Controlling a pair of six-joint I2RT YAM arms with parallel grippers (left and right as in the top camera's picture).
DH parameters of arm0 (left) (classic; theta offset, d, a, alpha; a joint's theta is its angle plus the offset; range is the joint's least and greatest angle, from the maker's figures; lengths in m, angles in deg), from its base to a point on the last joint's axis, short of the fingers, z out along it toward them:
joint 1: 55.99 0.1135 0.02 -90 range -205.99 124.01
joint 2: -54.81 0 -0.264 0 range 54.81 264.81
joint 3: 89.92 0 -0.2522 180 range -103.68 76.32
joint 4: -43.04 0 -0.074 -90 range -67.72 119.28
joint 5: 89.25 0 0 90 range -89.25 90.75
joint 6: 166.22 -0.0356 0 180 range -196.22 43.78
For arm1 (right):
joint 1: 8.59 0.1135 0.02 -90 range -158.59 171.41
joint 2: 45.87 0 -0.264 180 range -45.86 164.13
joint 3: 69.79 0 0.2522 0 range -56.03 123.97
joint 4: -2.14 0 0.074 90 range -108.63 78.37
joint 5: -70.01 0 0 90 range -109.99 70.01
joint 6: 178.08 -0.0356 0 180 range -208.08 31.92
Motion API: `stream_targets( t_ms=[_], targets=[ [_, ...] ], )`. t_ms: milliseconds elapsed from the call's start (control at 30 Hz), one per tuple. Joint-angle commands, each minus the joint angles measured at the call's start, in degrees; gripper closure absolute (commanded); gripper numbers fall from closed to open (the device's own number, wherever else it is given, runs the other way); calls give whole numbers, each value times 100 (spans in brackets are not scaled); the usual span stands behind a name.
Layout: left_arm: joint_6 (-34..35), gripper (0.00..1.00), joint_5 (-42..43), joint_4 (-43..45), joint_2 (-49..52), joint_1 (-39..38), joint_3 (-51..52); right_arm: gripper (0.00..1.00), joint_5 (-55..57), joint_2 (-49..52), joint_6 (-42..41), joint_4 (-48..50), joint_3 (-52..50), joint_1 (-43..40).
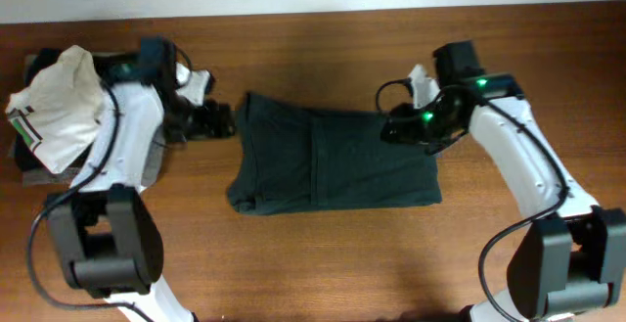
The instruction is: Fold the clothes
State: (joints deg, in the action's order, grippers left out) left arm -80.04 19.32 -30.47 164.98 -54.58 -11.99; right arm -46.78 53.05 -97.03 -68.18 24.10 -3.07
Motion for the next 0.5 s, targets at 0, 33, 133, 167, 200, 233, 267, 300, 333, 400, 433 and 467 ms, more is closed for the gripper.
stream_targets(
  t_ms=[0,33,133,167,200,233,267,300,333,400,433,467],
  targets=[
    [111,13,1482,1119,22,-109,1486,48,-411,-181,59,-39,61,-105],
    [304,13,1580,1296,151,-160,1600,48,-411,-181,59,-50,61,-105],
    [782,13,1814,1611,881,-492,1600,48,-411,-181,59,-140,61,-105],
    [970,13,1814,1786,1126,-579,1600,48,-411,-181,87,-262,61,-105],
    [1029,13,1814,1862,1235,-614,1600,48,-409,-181,168,-321,61,-105],
    [1027,18,1812,1882,1250,-616,1600,48,-409,-181,168,-354,61,-105],
    [1023,23,1803,1895,1250,-605,1574,48,-409,-181,168,-348,61,-105],
    [1023,28,1794,1941,1250,-566,1506,48,-409,-181,168,-348,61,-105],
    [1023,39,1790,2024,1250,-564,1429,48,-409,-181,168,-352,61,-105],
    [1023,66,1790,2205,1250,-588,1357,48,-409,-181,168,-350,61,-105],
    [1010,80,1779,2249,1250,-586,1357,48,-407,-181,168,-350,61,-107],
    [822,99,1757,2177,1237,-568,1333,48,-407,-181,219,-361,61,-109]
  ],
)
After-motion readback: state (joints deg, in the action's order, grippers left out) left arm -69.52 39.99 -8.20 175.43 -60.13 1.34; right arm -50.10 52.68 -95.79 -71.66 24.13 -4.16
